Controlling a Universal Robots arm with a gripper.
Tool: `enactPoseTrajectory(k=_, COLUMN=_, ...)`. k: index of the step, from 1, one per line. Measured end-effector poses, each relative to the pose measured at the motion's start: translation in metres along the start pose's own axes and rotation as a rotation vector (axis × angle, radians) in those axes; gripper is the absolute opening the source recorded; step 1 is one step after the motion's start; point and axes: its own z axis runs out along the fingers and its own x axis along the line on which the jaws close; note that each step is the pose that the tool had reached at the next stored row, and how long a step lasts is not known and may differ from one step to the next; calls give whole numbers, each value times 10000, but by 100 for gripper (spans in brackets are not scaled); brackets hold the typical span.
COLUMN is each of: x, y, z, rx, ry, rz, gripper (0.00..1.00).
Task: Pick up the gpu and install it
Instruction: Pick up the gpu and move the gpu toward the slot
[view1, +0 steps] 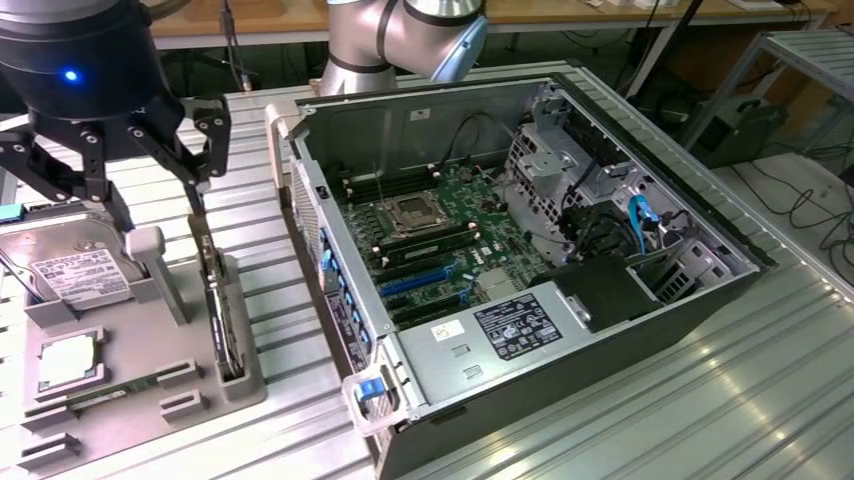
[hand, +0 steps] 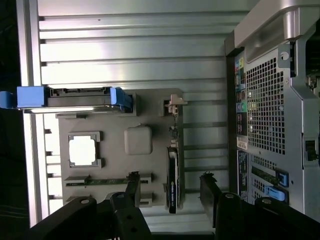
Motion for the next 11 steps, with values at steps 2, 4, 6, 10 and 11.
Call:
enactPoseTrajectory(k=2, x=0, y=-3, z=9, rx=1, ry=3, rz=-21, gripper=60)
enactPoseTrajectory(k=4, x=0, y=-3, z=19, rx=1, ry=4, rz=-32, gripper=60)
enactPoseTrajectory(k=6, x=1, y=-4, z=29, rx=0, ry=4, rz=-42, gripper=60)
enactPoseTrajectory(k=10, x=1, y=-5, z=53, rx=0, ry=4, rz=-55, gripper=60)
enactPoseTrajectory(k=11, x=2, y=-5, z=59, rx=-1, ry=4, rz=-58, gripper=60)
